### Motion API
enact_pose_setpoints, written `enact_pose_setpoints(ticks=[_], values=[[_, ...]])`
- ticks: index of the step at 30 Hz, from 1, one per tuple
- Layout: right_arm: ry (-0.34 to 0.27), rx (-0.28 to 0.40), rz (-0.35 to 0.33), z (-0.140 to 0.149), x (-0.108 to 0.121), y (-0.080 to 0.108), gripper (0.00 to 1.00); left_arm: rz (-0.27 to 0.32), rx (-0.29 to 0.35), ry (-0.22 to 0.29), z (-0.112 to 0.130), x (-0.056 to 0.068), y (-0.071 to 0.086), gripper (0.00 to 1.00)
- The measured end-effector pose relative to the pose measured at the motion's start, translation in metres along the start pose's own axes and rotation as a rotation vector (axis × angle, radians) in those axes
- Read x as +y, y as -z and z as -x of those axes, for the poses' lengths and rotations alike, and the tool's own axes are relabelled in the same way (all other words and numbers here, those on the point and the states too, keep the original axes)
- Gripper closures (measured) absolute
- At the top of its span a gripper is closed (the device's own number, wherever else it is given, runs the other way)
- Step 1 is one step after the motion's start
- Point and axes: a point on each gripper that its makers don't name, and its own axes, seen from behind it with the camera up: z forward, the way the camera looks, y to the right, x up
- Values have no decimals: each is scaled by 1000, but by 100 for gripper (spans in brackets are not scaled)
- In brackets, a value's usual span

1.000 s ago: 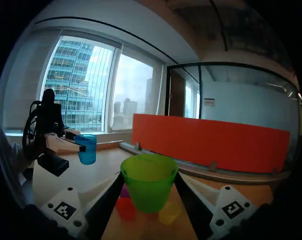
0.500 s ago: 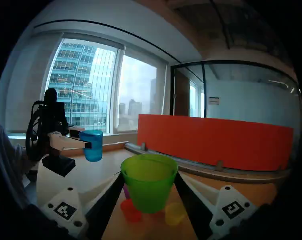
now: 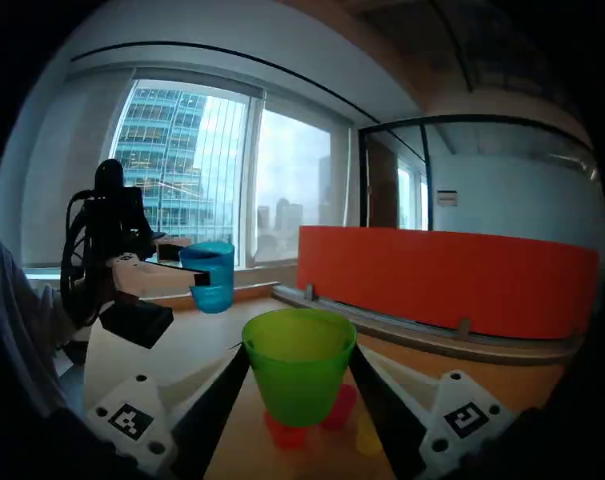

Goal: Pour water

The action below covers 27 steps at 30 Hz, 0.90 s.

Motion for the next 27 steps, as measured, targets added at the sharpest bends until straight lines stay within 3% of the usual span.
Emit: enact_pose_setpoints(ticks=[14,27], values=[[10,-8,-74,6,-30,-15,10,-26,10,-170,-30,4,0,14],[10,0,-130,6,-53,-25,10,-35,13,-311,-55,11,-11,15]])
